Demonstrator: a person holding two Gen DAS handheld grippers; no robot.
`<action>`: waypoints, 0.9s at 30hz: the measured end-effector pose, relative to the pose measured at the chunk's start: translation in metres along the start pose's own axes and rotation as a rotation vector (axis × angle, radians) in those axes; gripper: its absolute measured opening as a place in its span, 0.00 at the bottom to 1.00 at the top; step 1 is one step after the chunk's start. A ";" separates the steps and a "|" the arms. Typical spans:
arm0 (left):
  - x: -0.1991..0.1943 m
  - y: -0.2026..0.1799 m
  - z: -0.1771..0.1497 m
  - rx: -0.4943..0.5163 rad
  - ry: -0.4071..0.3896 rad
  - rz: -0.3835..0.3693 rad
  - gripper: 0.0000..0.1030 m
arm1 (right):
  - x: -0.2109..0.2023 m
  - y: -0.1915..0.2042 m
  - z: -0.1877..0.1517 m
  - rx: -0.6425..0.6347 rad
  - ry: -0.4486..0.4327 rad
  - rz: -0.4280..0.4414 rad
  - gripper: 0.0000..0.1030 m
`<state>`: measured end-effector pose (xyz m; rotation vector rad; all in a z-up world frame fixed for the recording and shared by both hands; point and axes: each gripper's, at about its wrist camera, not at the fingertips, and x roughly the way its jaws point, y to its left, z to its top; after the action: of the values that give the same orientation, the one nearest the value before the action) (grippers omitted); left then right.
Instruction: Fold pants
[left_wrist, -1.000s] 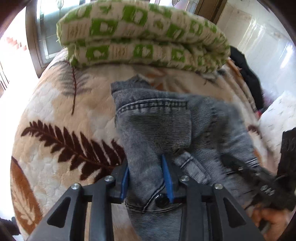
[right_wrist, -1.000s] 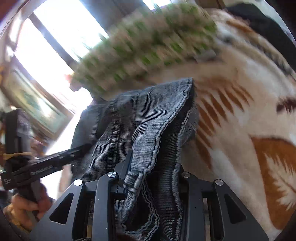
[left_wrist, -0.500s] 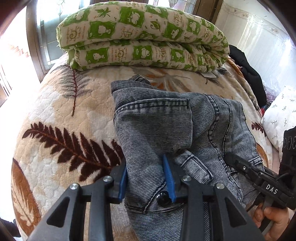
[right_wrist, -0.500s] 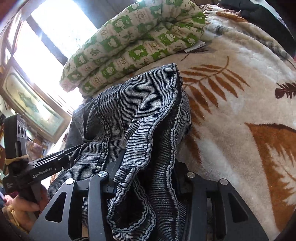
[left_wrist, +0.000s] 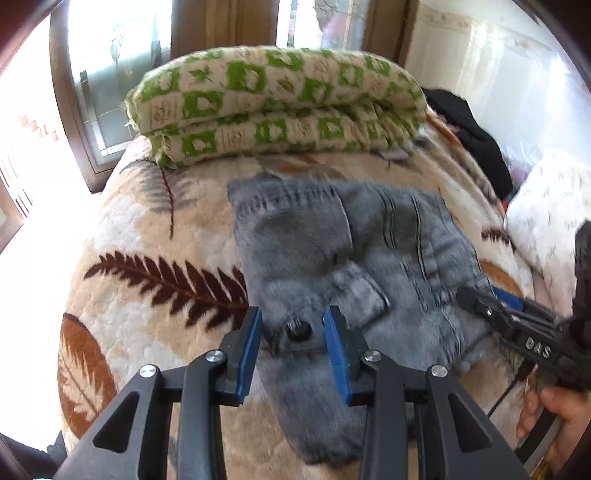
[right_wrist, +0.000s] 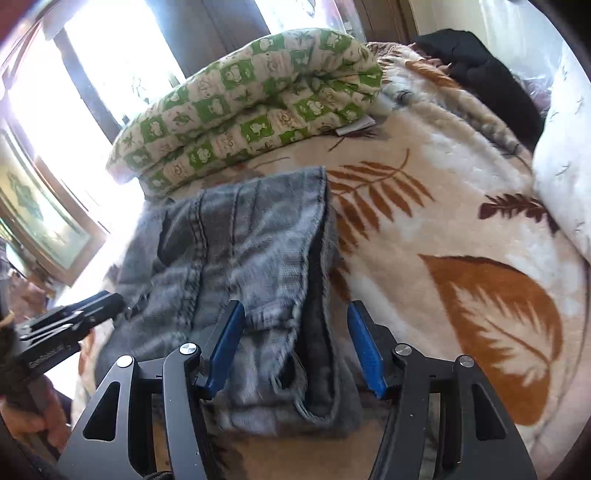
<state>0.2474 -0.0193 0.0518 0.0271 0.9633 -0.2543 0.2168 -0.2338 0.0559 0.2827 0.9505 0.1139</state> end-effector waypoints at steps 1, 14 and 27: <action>0.004 -0.003 -0.004 0.018 0.013 0.017 0.36 | 0.002 -0.002 -0.002 0.003 0.008 -0.002 0.55; 0.001 -0.006 -0.015 -0.006 0.008 0.034 0.36 | -0.013 -0.006 -0.007 0.004 -0.003 -0.025 0.64; -0.052 -0.028 -0.027 0.010 -0.031 0.007 0.36 | -0.084 0.014 -0.021 -0.046 -0.070 -0.002 0.65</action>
<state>0.1904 -0.0326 0.0814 0.0353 0.9312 -0.2519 0.1520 -0.2347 0.1146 0.2418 0.8775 0.1228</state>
